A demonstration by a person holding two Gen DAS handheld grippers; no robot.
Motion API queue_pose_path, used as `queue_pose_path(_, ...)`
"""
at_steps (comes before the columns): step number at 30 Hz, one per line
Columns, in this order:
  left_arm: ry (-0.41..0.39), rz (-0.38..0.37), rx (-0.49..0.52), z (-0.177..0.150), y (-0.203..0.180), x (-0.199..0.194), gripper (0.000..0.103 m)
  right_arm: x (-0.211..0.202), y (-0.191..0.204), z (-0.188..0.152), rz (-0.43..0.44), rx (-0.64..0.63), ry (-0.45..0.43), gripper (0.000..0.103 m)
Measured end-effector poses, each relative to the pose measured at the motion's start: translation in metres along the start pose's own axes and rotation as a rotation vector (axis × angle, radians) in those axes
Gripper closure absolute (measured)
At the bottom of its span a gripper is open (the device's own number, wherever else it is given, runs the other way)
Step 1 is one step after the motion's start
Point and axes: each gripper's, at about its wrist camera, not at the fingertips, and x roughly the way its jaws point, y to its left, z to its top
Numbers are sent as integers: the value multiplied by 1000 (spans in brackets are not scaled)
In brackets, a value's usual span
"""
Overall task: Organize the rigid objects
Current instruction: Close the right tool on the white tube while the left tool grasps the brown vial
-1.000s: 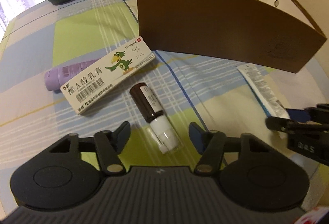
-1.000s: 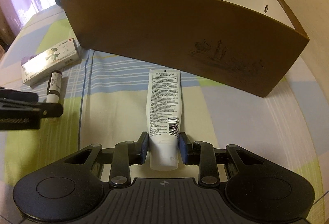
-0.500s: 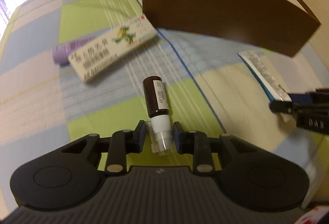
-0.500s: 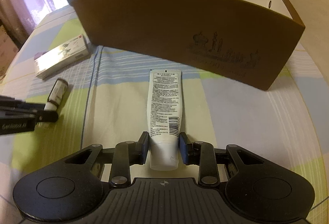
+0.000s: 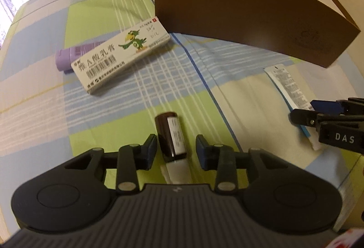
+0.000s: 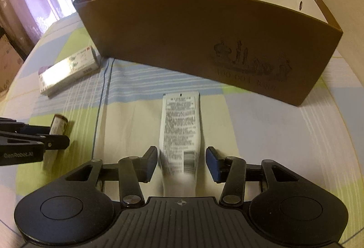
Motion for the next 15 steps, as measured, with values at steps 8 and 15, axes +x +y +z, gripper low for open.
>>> queue_pose_path(8, 24, 33, -3, 3, -6, 4, 83, 3, 8, -1, -17, -53, 2, 67)
queue_pose_path(15, 16, 40, -2, 2, -9, -1, 84, -2, 6, -3, 14, -56, 11, 67)
